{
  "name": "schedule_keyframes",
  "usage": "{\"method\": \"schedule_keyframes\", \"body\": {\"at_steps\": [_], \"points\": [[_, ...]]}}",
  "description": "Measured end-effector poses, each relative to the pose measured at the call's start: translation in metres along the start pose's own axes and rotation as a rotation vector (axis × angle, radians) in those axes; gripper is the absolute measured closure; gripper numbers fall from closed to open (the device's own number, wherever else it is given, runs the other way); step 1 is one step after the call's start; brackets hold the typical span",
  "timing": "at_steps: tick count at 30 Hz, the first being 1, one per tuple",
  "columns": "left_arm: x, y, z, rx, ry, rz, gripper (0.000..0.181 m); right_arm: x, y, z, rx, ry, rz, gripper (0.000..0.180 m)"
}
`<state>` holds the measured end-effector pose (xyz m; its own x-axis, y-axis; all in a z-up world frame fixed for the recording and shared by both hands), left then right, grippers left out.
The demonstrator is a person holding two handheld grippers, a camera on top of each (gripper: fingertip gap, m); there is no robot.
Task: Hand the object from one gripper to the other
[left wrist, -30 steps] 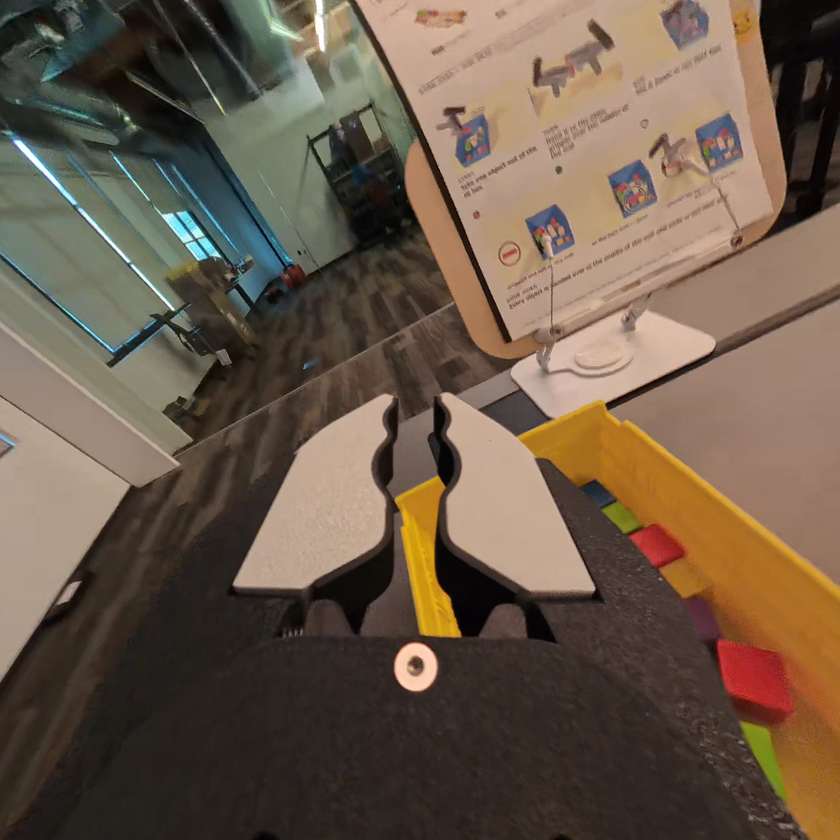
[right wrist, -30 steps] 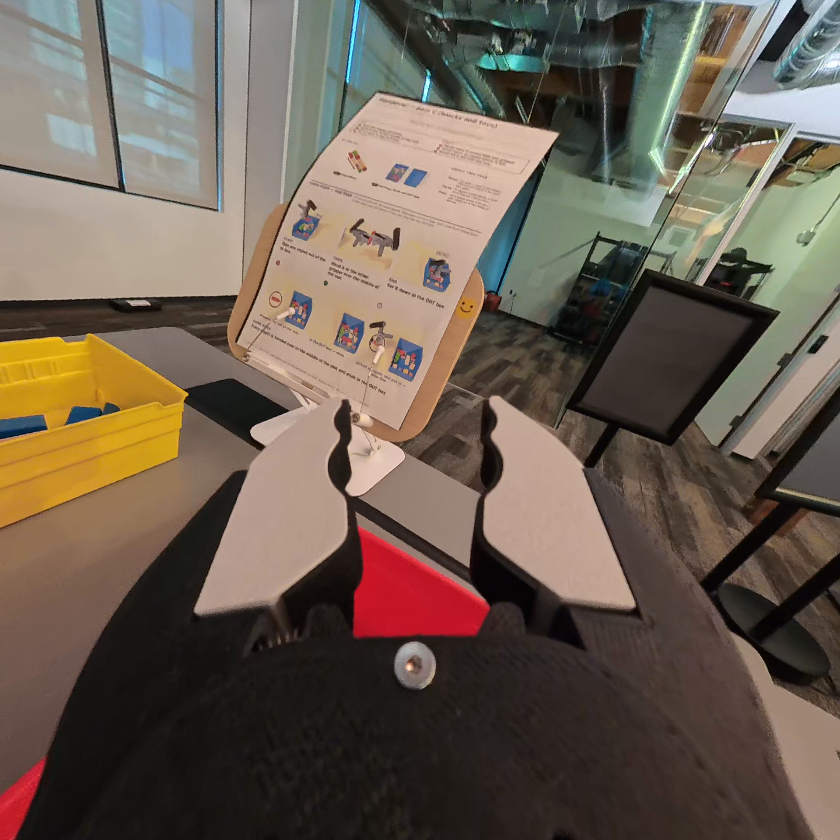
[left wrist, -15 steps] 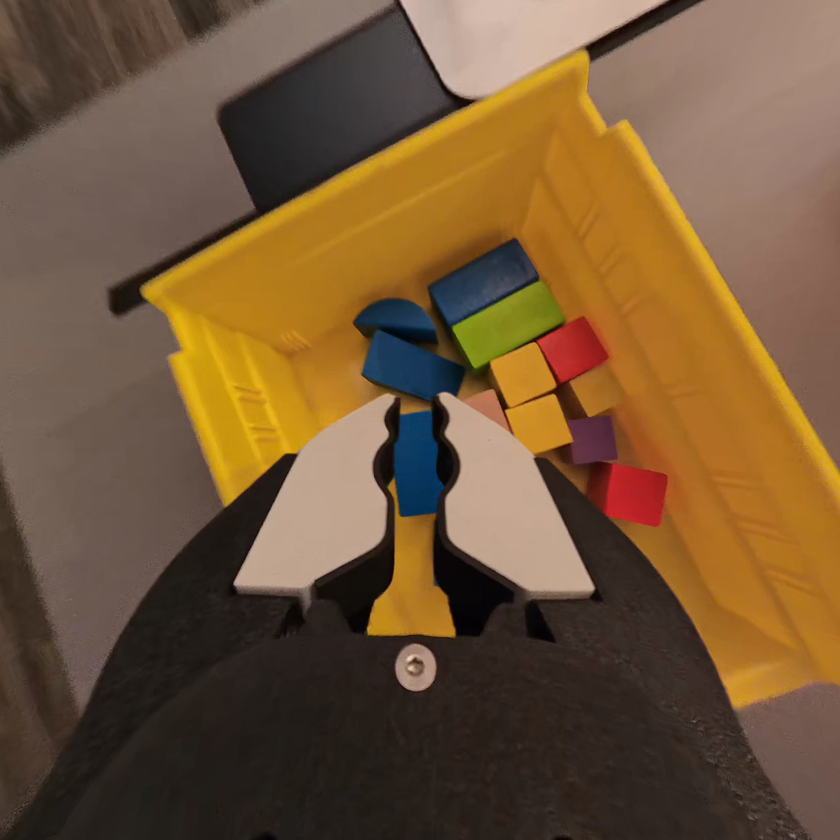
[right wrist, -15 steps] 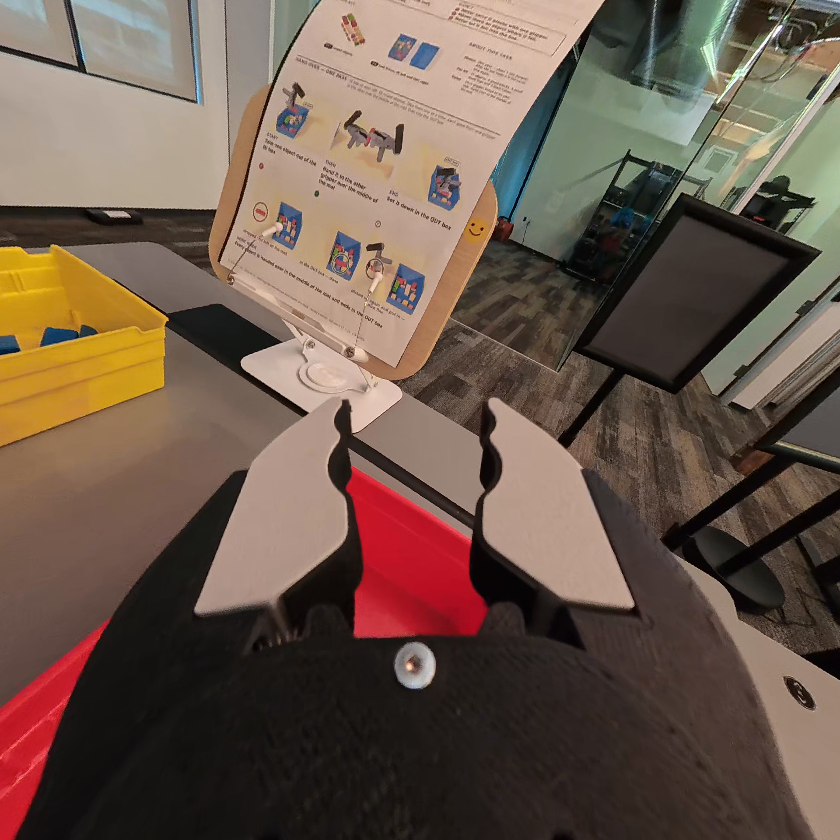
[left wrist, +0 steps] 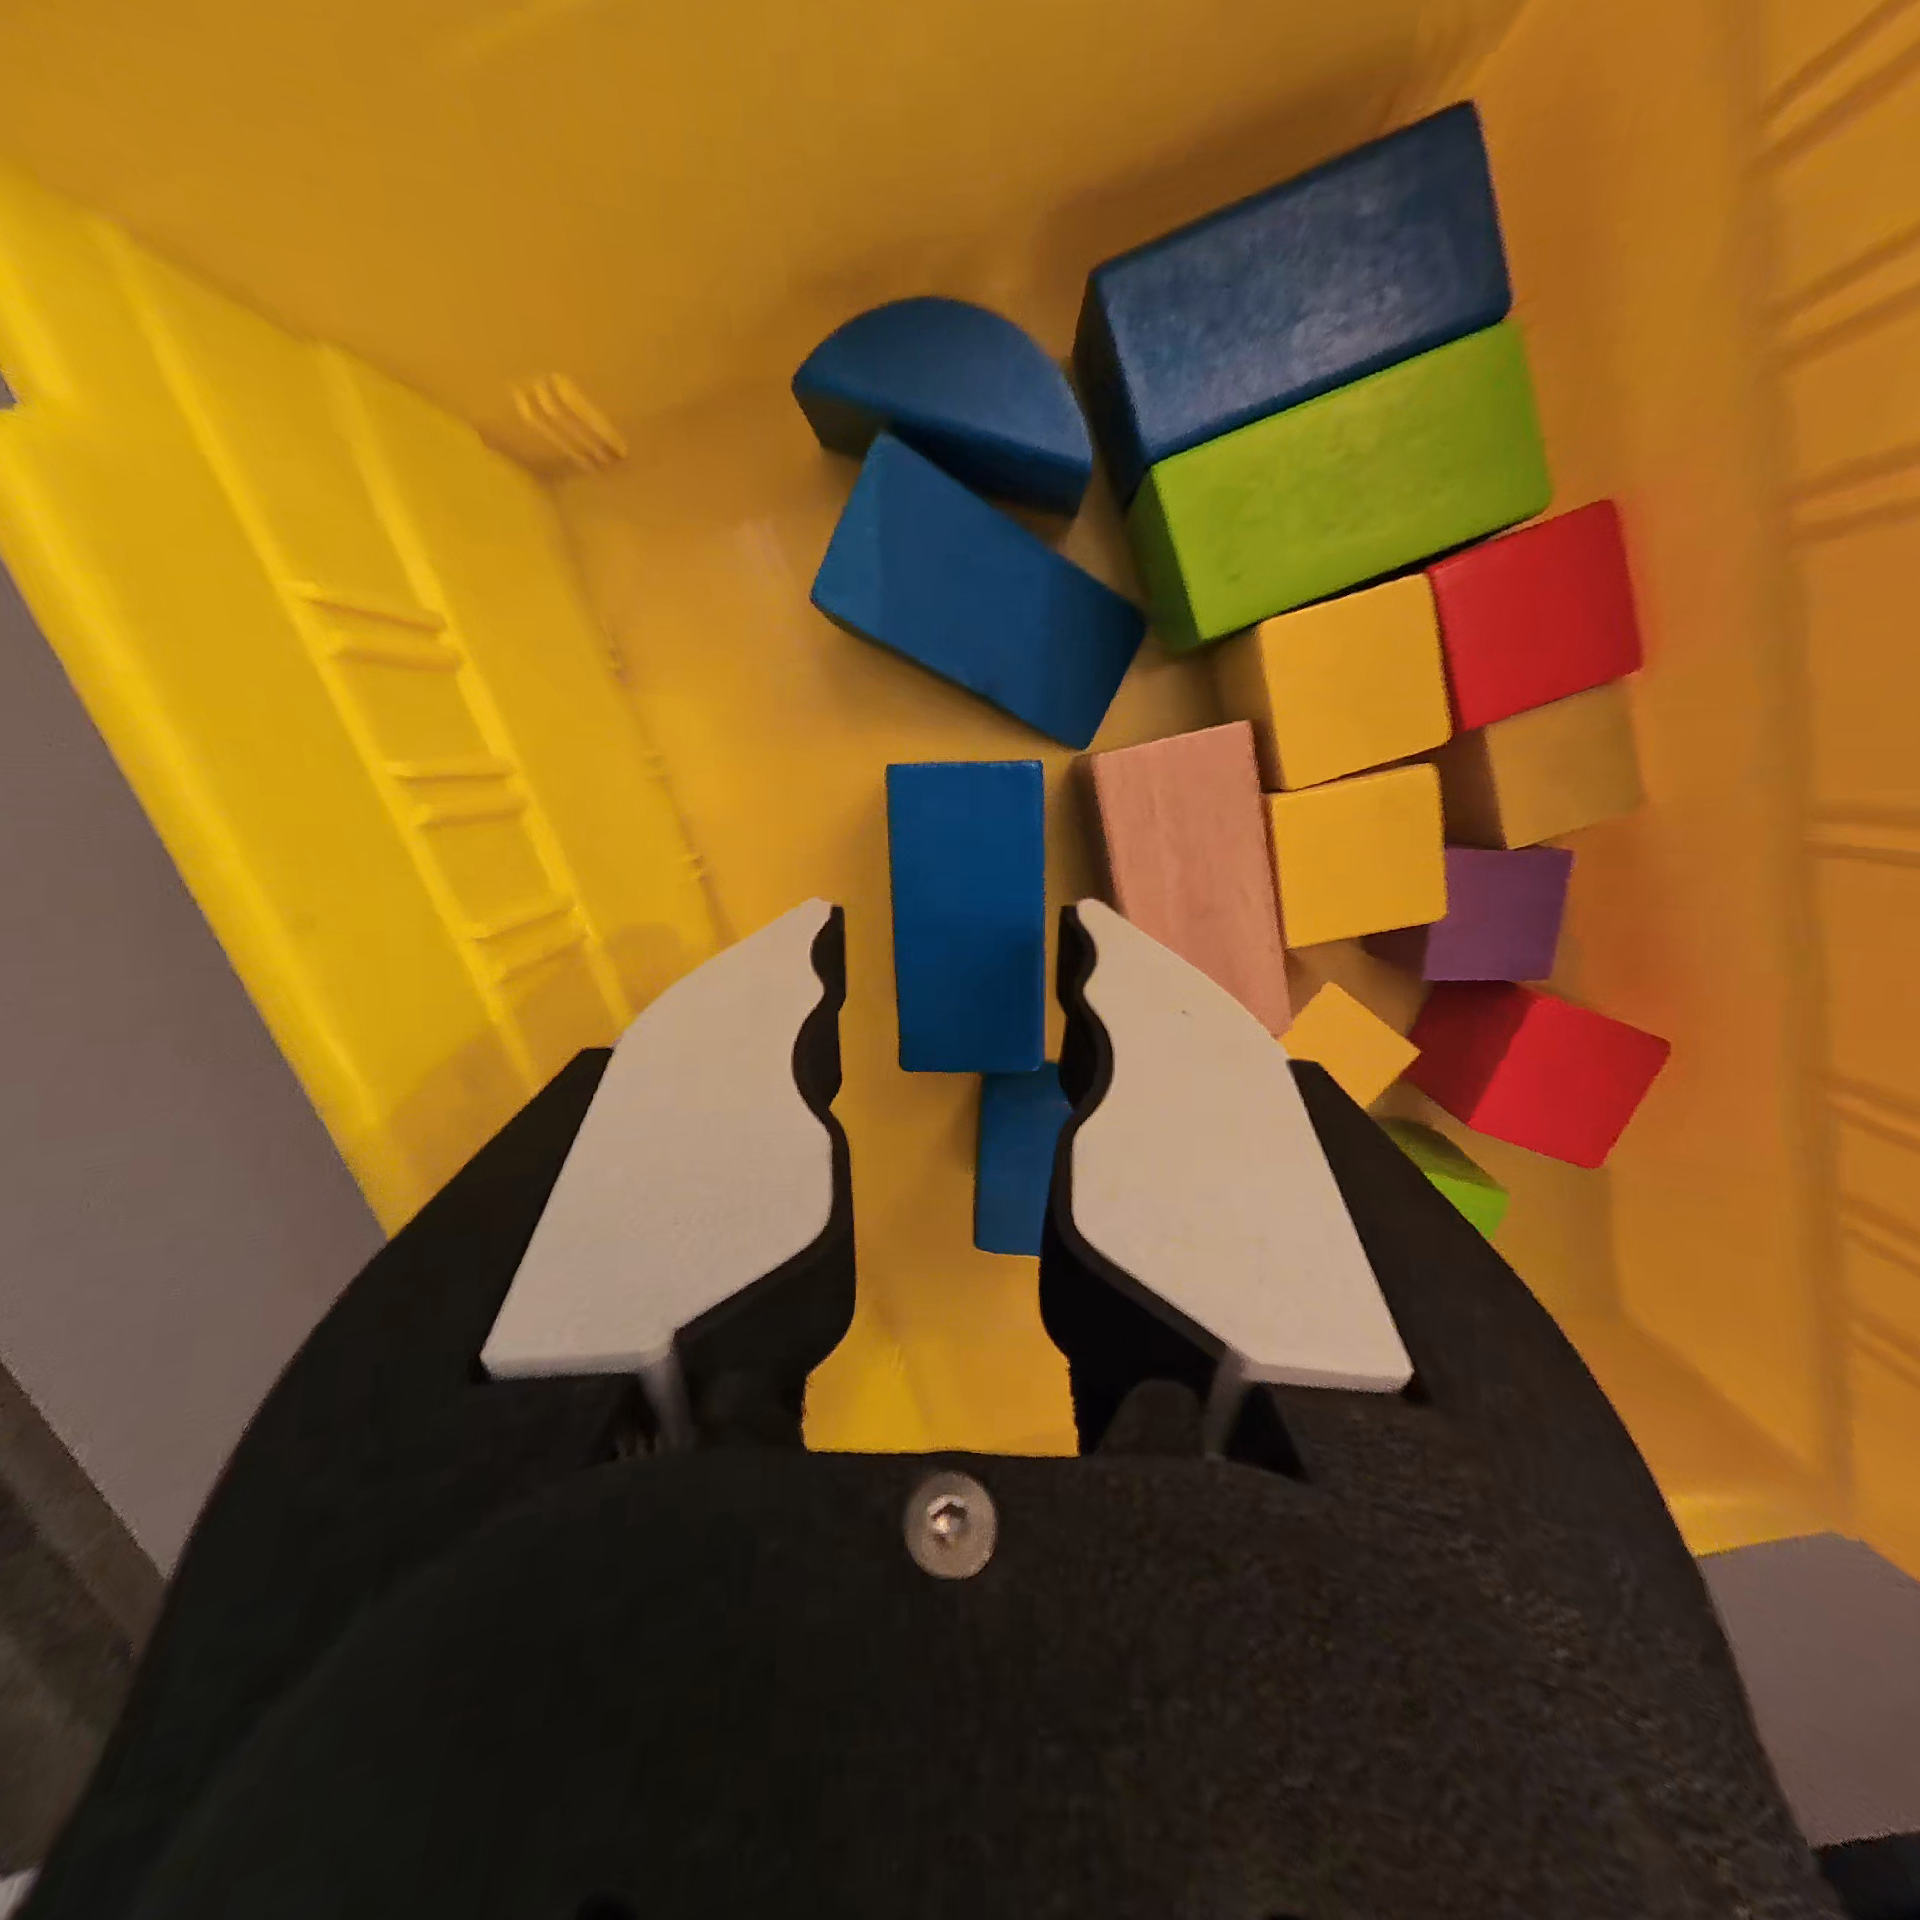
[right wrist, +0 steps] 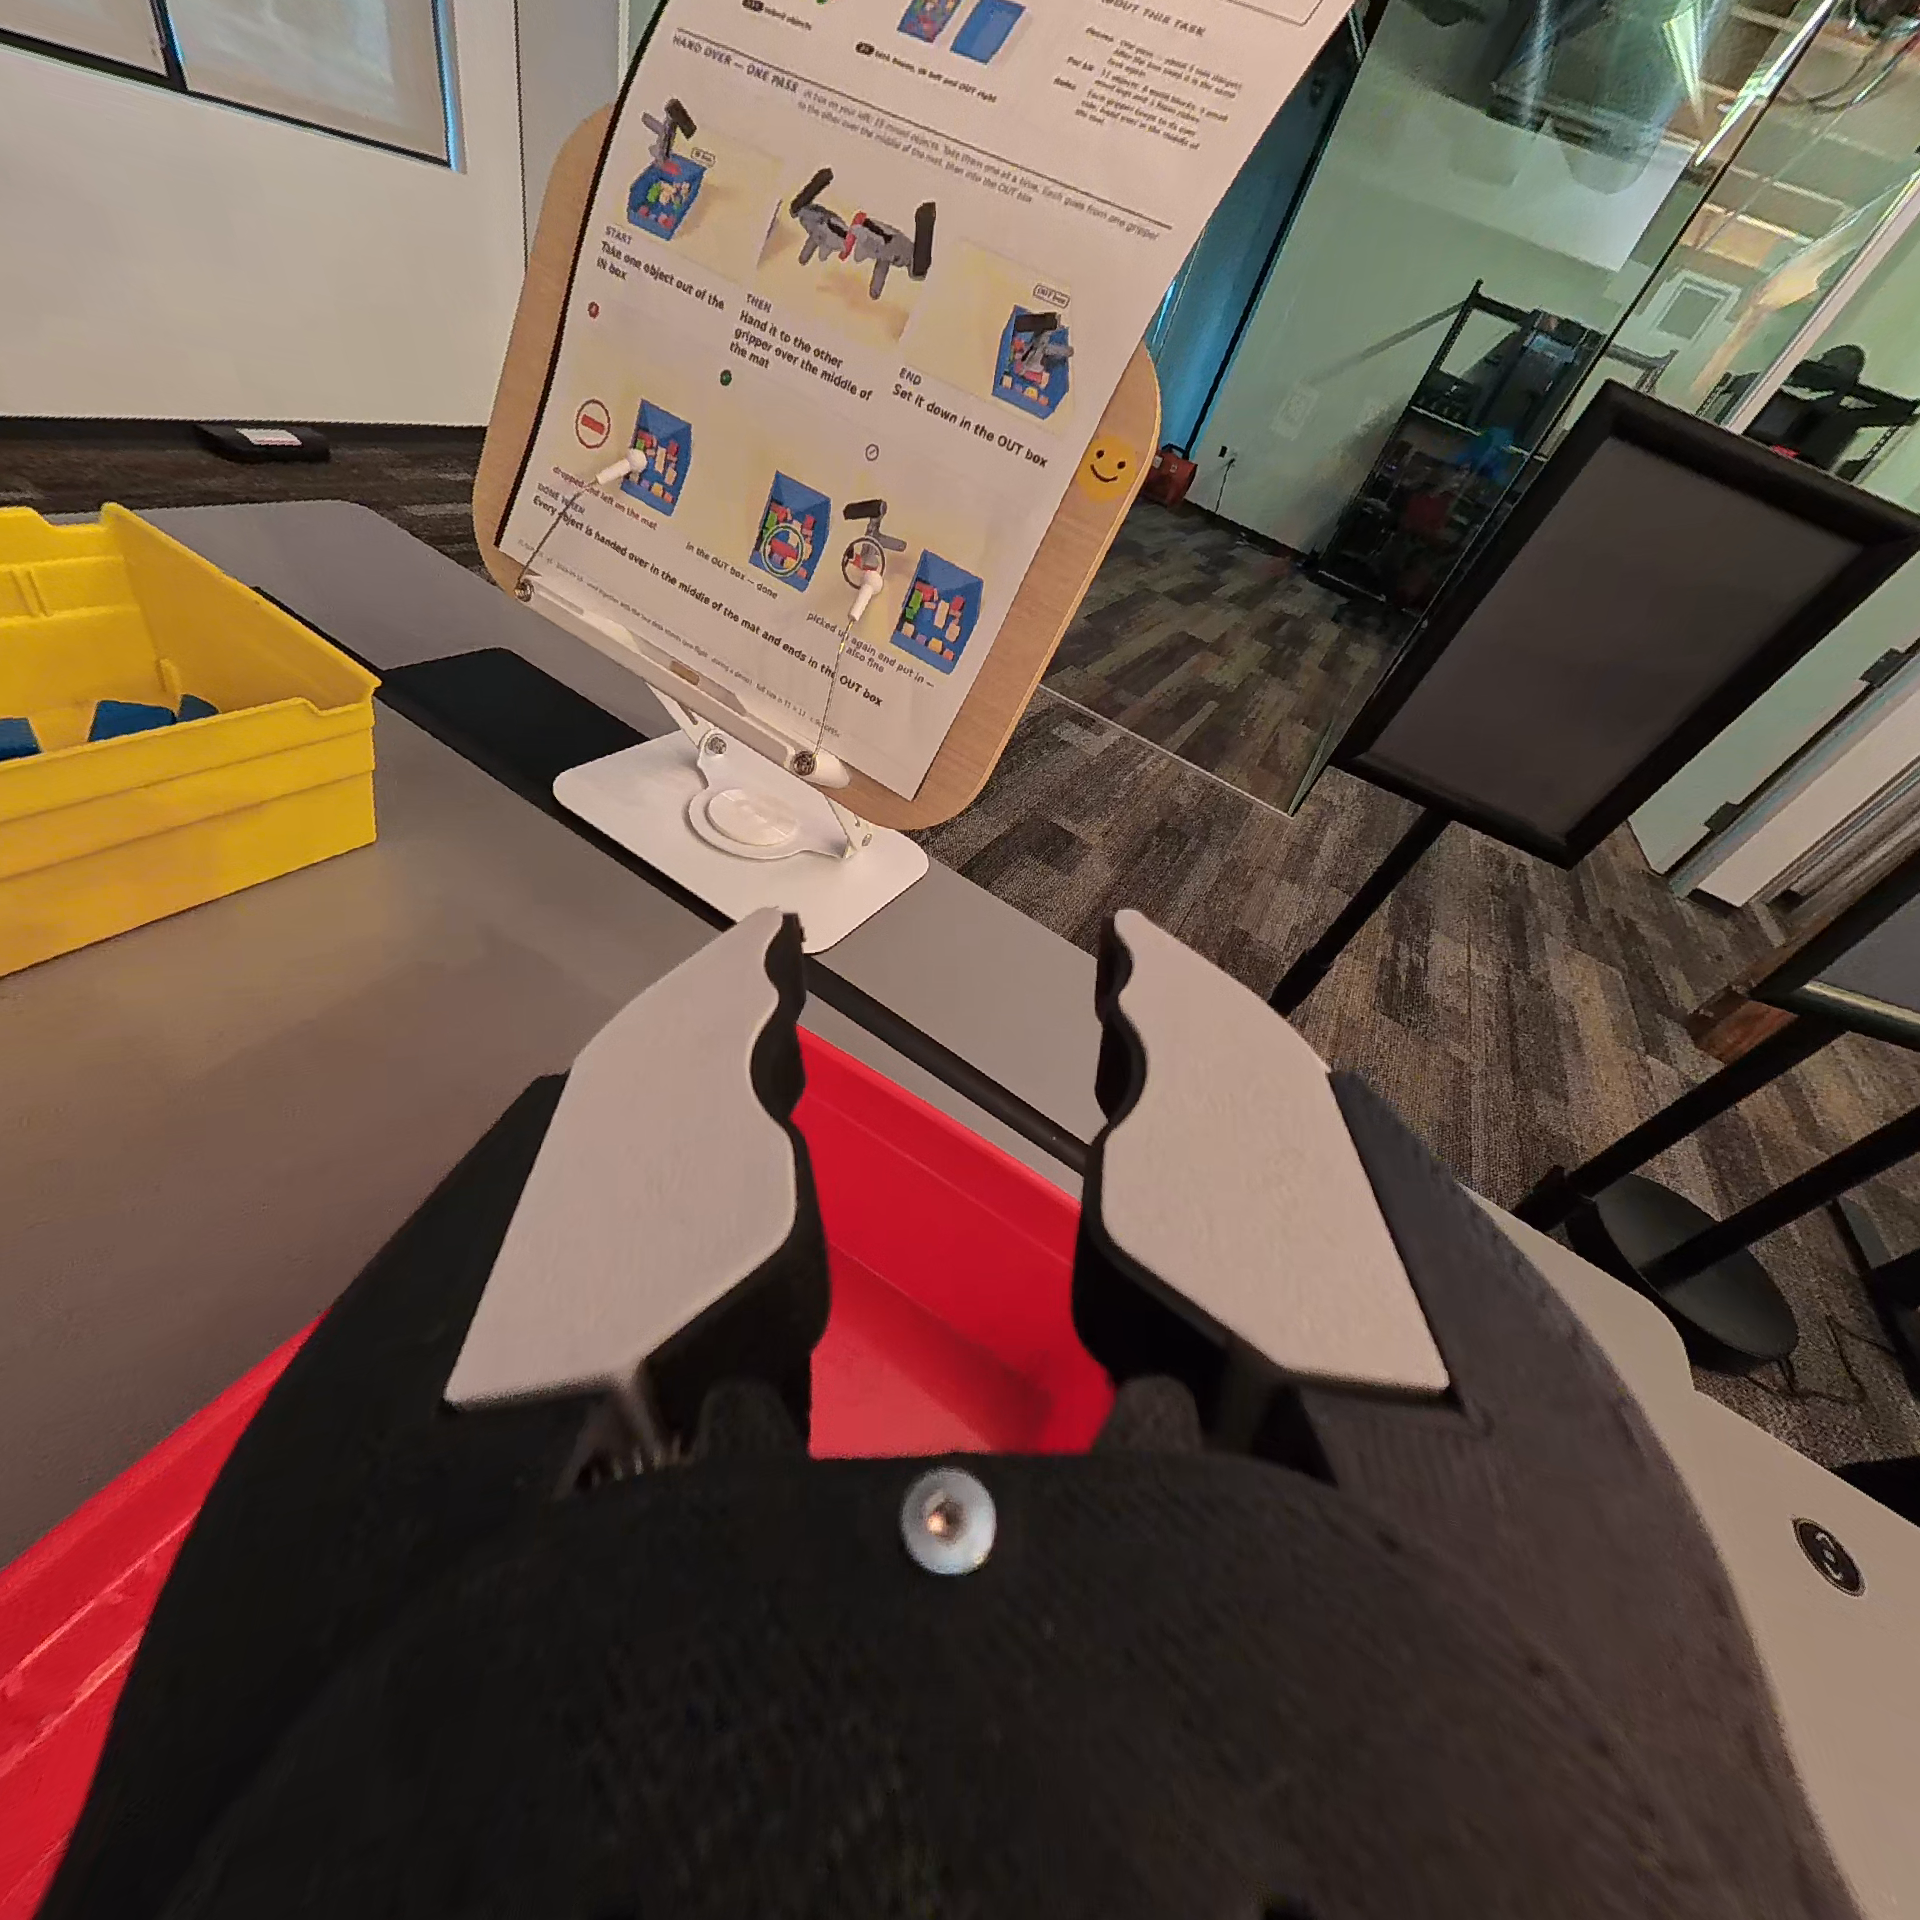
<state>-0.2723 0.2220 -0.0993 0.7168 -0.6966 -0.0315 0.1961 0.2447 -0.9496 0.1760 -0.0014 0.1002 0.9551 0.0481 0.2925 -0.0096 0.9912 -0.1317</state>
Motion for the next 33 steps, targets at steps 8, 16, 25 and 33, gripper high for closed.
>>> {"method": "schedule_keyframes", "body": {"at_steps": [8,16,25,33], "points": [[0.004,0.011,-0.008,-0.071,-0.055,-0.052,0.142,-0.001,0.002,-0.005,-0.033,-0.011,0.004,0.125],[0.003,0.023,-0.013,-0.13,-0.08,-0.046,0.148,-0.003,0.004,-0.008,-0.055,-0.038,0.003,0.125],[0.002,0.022,-0.015,-0.147,-0.113,-0.076,0.148,-0.005,0.005,-0.008,-0.055,-0.063,-0.002,0.125],[0.006,-0.029,0.001,0.024,-0.08,-0.075,0.148,-0.034,0.007,0.019,0.09,-0.151,0.068,0.125]]}}
Point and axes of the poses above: each gripper's, where its closed fingertips meet, y out along the fingers, z out of its top, x = y × z across the jaws, the point moved 2 cm from there along -y, back along the fingers, and after that the axes turned 1 degree about -z, right-handed, at the moved point
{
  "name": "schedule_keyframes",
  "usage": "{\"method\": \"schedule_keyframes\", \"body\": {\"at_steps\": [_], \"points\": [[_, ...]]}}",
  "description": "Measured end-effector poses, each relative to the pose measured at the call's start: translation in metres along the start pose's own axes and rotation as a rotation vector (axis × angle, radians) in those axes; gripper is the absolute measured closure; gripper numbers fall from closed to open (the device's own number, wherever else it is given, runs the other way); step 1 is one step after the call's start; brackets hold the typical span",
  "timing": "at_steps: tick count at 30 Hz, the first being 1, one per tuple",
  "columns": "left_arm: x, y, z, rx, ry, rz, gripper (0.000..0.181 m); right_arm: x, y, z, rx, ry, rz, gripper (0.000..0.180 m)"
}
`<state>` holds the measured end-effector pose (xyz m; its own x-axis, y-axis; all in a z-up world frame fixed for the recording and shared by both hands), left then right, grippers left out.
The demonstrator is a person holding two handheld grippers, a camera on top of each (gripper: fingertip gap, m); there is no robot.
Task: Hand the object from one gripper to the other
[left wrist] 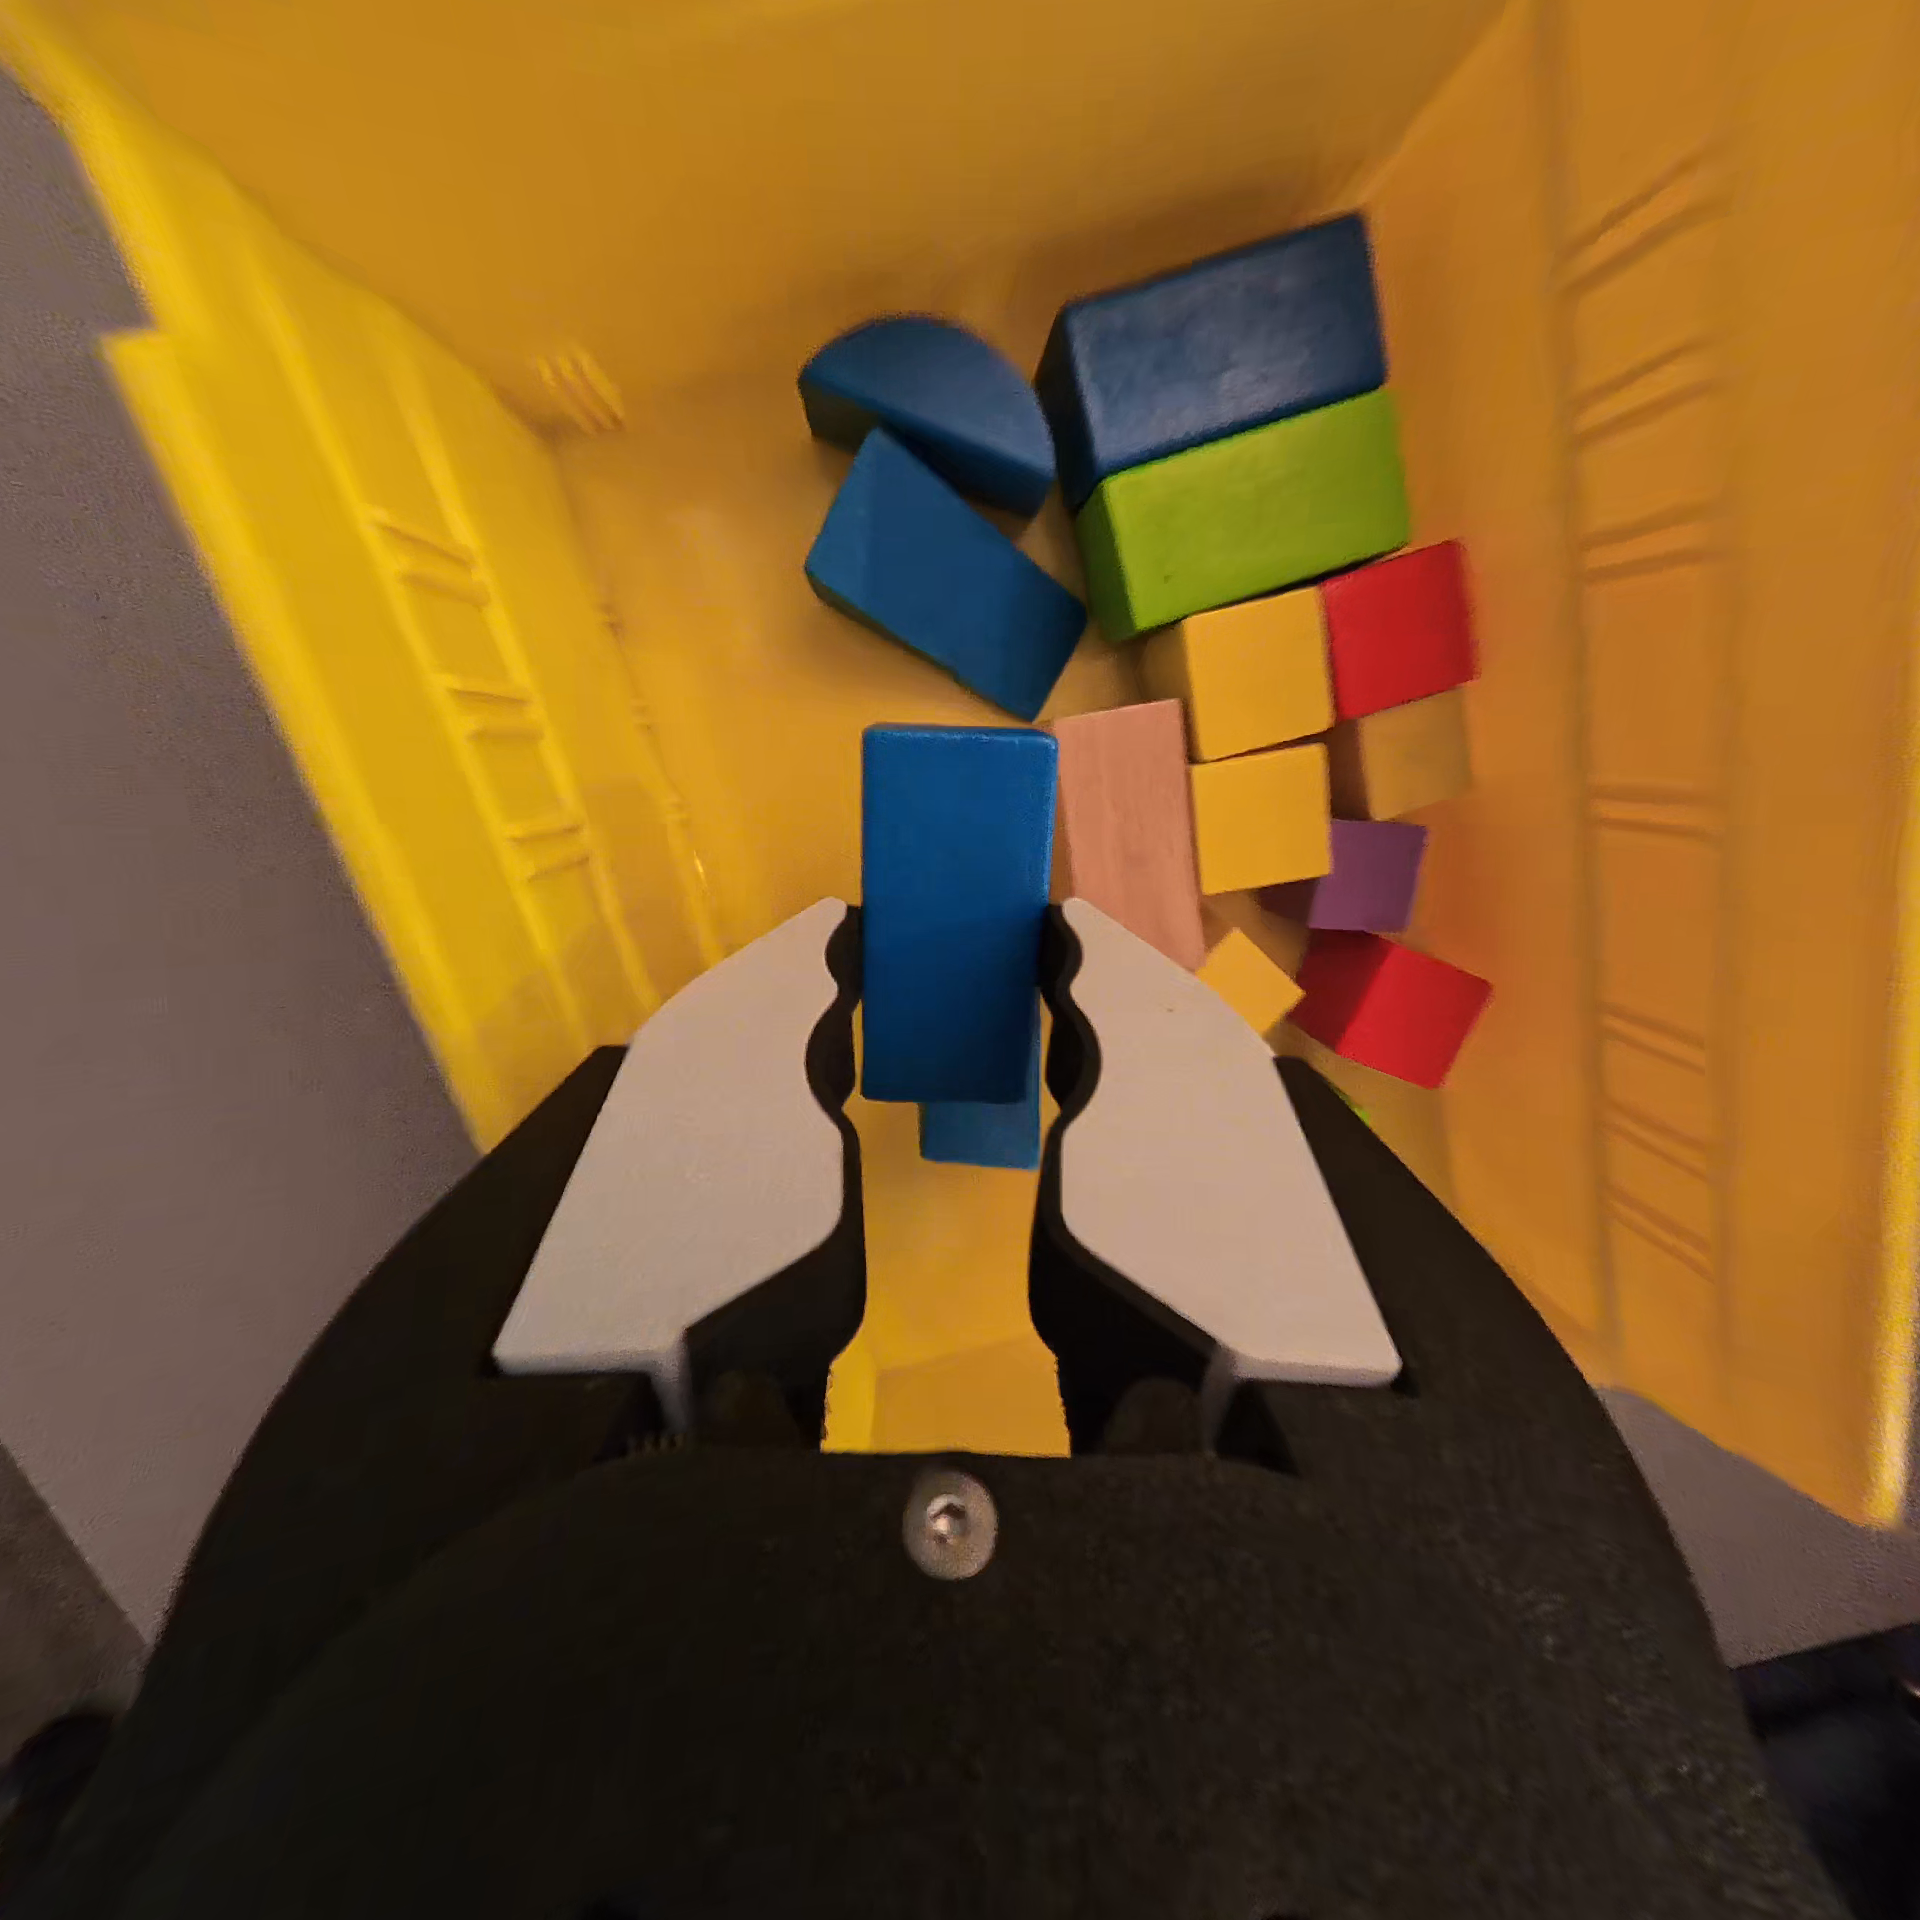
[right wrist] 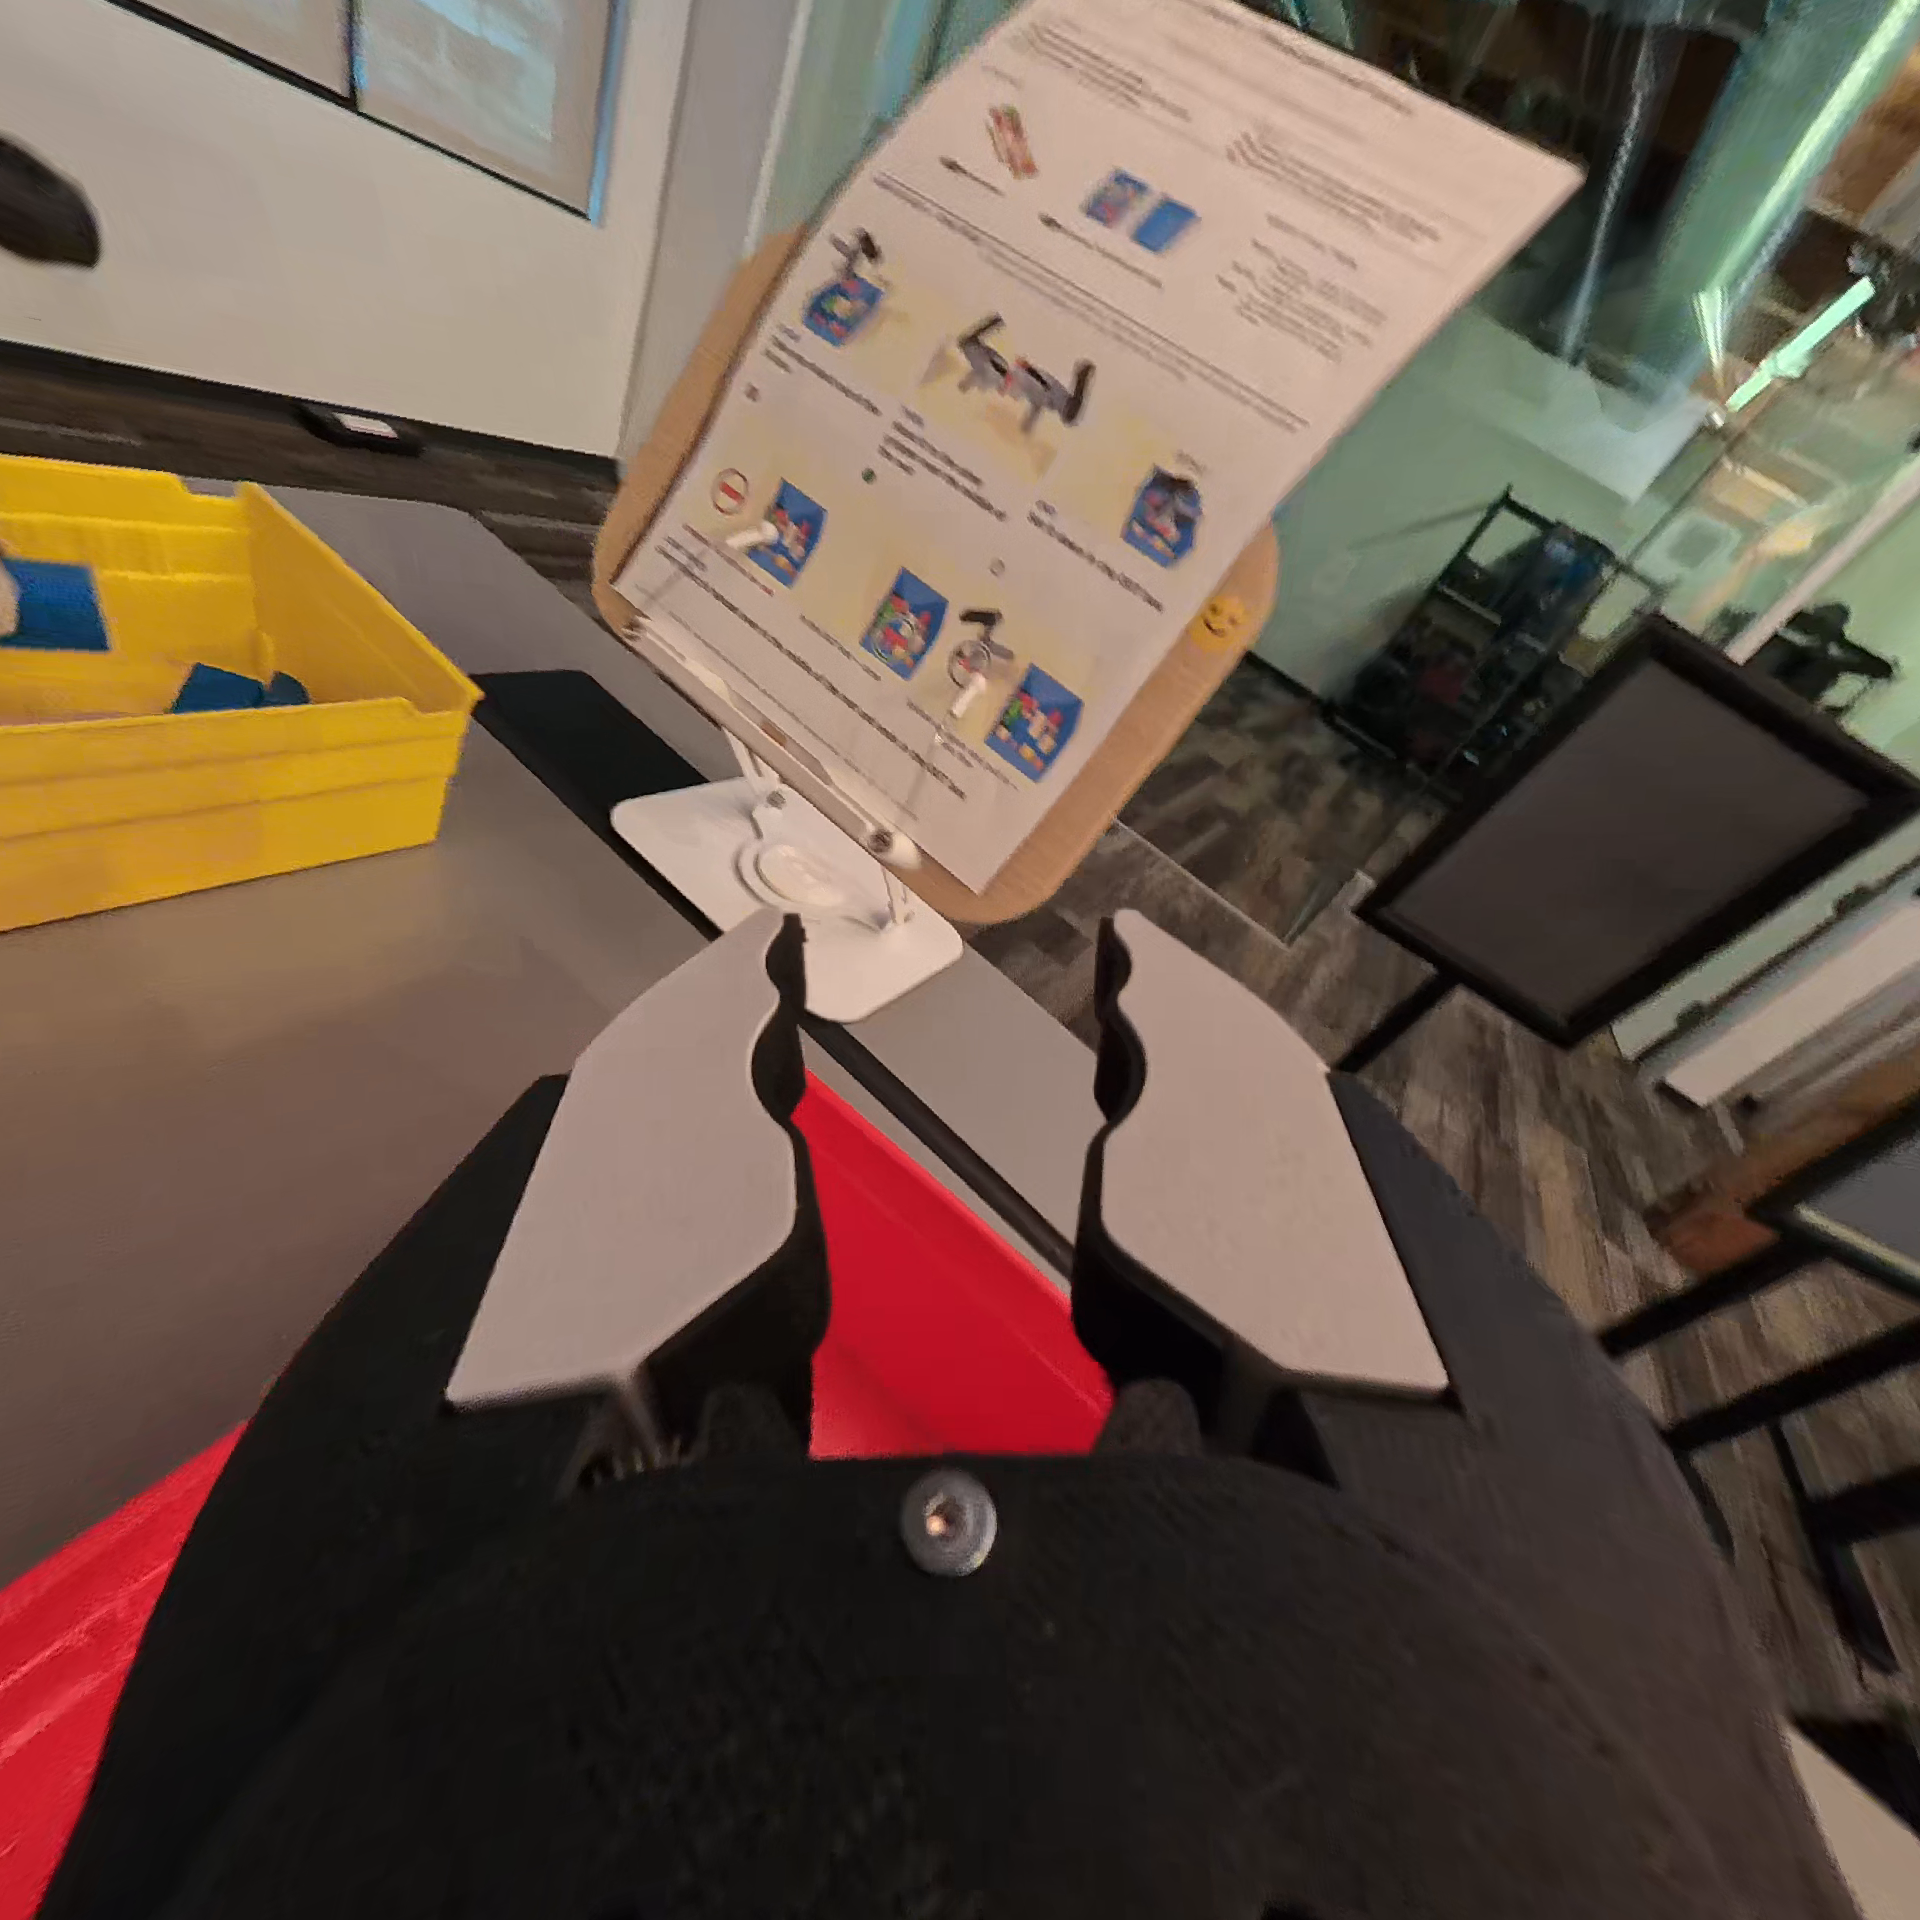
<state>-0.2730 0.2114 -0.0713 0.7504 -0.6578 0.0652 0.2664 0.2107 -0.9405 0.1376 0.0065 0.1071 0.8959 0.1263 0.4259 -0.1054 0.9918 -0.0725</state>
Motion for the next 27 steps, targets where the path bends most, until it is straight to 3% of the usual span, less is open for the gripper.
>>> {"method": "schedule_keyframes", "body": {"at_steps": [5,12,16,19,25,27], "points": [[0.034,-0.056,0.017,0.236,0.11,-0.154,0.148,-0.056,0.019,0.017,0.048,-0.06,0.201,0.125],[0.164,-0.114,0.006,0.416,0.604,-0.495,0.148,-0.181,0.023,0.045,0.164,-0.051,0.718,0.125],[0.216,-0.123,-0.012,0.396,0.748,-0.658,0.148,-0.208,0.026,0.06,0.192,0.173,0.873,0.124],[0.232,-0.126,-0.021,0.387,0.806,-0.681,0.148,-0.217,0.025,0.063,0.189,0.283,0.962,0.125],[0.246,-0.125,-0.031,0.356,0.847,-0.693,0.148,-0.237,0.018,0.061,0.161,0.186,1.018,0.127],[0.248,-0.125,-0.034,0.343,0.855,-0.713,0.148,-0.241,0.015,0.059,0.141,0.169,1.055,0.141]]}}
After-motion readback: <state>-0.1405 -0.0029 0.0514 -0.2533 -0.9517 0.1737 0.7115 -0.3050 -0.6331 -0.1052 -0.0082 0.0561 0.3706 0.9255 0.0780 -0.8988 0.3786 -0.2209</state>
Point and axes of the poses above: each gripper's, where its closed fingertips meet, y out along the fingers, z out of its top, x = y × z across the jaws, the point moved 2 cm from there along -y, back along the fingers, and after that the axes turned 1 degree about -z, right-handed, at the moved point
